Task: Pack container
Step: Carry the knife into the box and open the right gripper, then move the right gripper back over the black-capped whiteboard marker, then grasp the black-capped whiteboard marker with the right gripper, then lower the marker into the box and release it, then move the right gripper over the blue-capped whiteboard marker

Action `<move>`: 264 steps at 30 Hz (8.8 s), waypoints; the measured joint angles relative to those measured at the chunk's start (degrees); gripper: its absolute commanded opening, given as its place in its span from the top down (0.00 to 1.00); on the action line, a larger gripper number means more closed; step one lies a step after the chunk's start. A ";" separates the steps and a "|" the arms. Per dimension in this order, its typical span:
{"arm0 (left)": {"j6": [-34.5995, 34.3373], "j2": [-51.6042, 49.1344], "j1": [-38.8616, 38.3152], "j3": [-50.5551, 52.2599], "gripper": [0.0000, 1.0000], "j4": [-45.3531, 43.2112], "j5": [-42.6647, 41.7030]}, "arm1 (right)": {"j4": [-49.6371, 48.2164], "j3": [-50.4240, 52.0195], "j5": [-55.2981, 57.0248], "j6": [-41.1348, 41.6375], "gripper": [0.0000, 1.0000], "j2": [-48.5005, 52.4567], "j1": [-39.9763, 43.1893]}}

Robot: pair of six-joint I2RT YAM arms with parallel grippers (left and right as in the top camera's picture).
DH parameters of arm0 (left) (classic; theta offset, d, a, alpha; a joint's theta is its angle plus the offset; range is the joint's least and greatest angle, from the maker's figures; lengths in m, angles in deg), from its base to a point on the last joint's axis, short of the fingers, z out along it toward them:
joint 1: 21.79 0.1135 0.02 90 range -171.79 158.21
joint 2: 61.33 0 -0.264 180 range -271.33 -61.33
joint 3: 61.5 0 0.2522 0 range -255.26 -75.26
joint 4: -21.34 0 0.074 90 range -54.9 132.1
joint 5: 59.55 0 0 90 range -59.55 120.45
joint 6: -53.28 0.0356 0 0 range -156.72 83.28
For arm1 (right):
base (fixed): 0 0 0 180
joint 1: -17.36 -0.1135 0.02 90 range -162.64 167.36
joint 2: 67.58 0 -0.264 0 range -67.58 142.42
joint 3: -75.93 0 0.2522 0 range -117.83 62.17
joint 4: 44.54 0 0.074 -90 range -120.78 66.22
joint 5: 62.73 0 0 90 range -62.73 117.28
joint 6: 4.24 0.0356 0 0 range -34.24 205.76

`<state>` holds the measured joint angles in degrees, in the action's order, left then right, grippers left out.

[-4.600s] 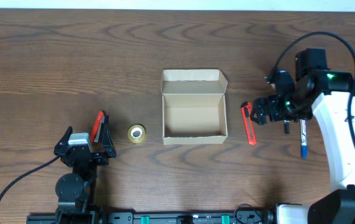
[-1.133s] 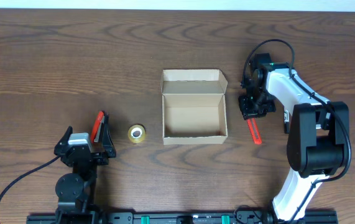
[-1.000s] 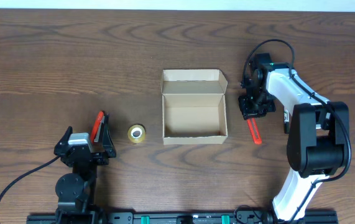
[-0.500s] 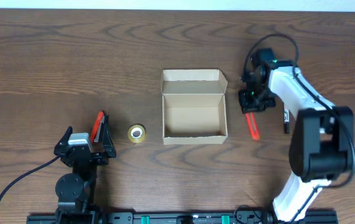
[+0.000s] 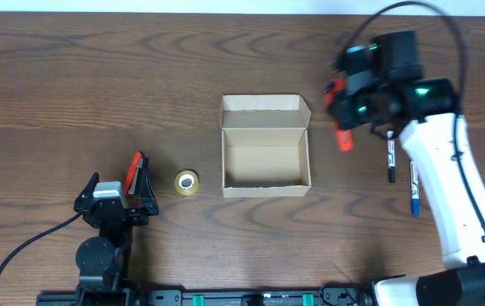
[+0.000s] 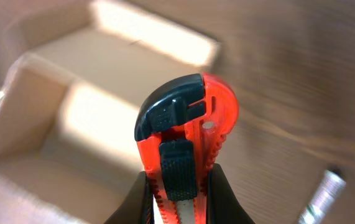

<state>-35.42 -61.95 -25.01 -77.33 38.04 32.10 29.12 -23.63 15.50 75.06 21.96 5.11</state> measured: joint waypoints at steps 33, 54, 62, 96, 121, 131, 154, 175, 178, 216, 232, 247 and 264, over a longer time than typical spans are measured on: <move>0.00 0.00 0.00 0.00 0.05 0.00 0.00 | 0.26 0.11 0.33 -44.41 0.99 23.78 -19.93; 0.00 0.00 0.02 0.00 0.05 0.00 0.00 | -0.26 0.17 0.61 -43.69 0.54 26.71 -19.12; 0.00 0.00 0.00 0.00 0.05 0.00 0.00 | 4.92 -1.73 0.63 -40.19 0.53 26.62 -19.10; 0.00 0.00 0.00 0.00 0.05 0.02 -0.02 | 5.55 -8.72 13.25 10.71 0.01 11.74 23.85; 0.00 0.00 0.00 0.00 0.05 0.00 0.00 | -4.20 12.31 12.79 7.89 0.01 17.25 24.24; -0.02 0.00 0.00 0.00 0.05 0.02 -0.02 | 0.52 2.64 12.28 6.99 0.01 25.77 24.57; -0.02 0.00 0.00 0.00 0.05 0.02 -0.44 | 1.33 1.73 12.83 4.98 0.40 31.76 24.57; -0.02 0.00 0.00 0.00 0.05 0.02 -0.44 | 1.64 1.29 11.80 4.39 0.99 31.80 24.50; -0.02 0.00 0.00 0.00 0.05 0.02 -0.44 | 1.36 1.25 10.86 3.74 0.99 31.58 24.09; -0.02 0.00 0.00 0.02 0.05 0.02 -1.68 | 12.70 -7.39 1.70 -53.99 0.99 16.35 -17.73; -0.02 0.00 0.00 0.02 0.05 0.02 -1.70 | 11.78 -7.23 2.40 -55.67 0.84 30.99 -15.56; -0.02 0.00 0.00 0.02 0.05 0.02 -1.70 | 11.43 -7.23 1.27 -53.88 0.71 30.95 -15.56; -0.02 0.00 0.00 0.02 0.05 0.02 -1.70 | 14.69 -26.58 2.49 -20.92 0.25 15.80 2.36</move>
<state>-35.44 -61.95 -25.01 -77.31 38.06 30.39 43.81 -50.21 18.00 54.14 37.76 7.47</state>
